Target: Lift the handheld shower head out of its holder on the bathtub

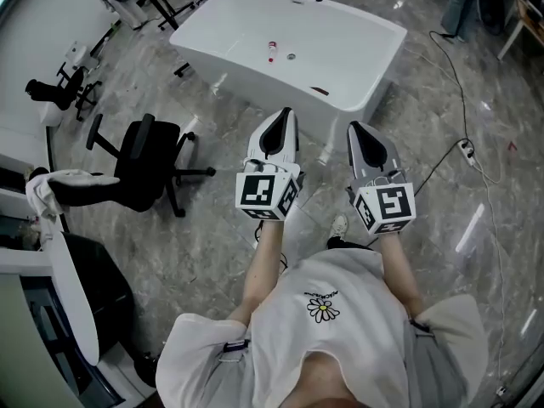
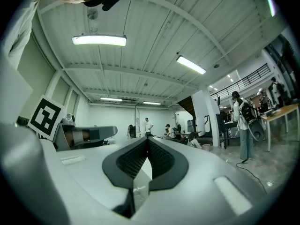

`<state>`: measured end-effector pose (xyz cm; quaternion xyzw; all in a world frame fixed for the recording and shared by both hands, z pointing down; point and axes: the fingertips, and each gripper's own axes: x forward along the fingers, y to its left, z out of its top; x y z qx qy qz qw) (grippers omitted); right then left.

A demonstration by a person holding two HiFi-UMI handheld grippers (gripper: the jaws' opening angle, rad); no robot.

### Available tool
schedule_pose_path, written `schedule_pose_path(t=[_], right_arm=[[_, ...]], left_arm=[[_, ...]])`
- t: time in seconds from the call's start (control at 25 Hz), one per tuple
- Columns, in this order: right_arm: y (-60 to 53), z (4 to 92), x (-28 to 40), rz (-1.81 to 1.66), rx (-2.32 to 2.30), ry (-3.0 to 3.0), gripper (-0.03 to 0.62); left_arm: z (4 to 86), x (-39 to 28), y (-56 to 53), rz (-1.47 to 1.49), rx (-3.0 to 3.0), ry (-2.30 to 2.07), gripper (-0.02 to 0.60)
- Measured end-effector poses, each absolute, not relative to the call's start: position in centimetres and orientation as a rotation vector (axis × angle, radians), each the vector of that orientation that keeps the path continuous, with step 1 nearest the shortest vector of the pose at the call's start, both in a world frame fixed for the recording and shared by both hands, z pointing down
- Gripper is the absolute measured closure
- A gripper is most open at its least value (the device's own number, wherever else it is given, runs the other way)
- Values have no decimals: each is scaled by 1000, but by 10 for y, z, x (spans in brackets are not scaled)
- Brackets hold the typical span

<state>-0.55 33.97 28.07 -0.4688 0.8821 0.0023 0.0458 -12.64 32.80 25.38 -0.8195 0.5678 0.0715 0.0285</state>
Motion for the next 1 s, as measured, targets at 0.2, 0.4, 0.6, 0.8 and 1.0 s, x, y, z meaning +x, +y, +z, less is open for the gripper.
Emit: schedule_pose_path(t=[0.2, 0.4, 0.6, 0.8, 1.0], right_arm=[[301, 286, 25, -55, -1463, 2654, 571], [263, 286, 44, -92, -1413, 2630, 571], [239, 278, 49, -79, -1373, 2606, 571], [235, 277, 56, -62, -1363, 2616, 571], [226, 281, 57, -74, -1377, 2620, 571]], left_arm=[[256, -95, 289, 157, -2566, 1704, 581], [250, -74, 255, 119, -2544, 1695, 581], [245, -67, 236, 104, -2511, 1689, 581], [249, -63, 229, 122, -2506, 1707, 581], [258, -65, 220, 134, -2524, 1716, 581]])
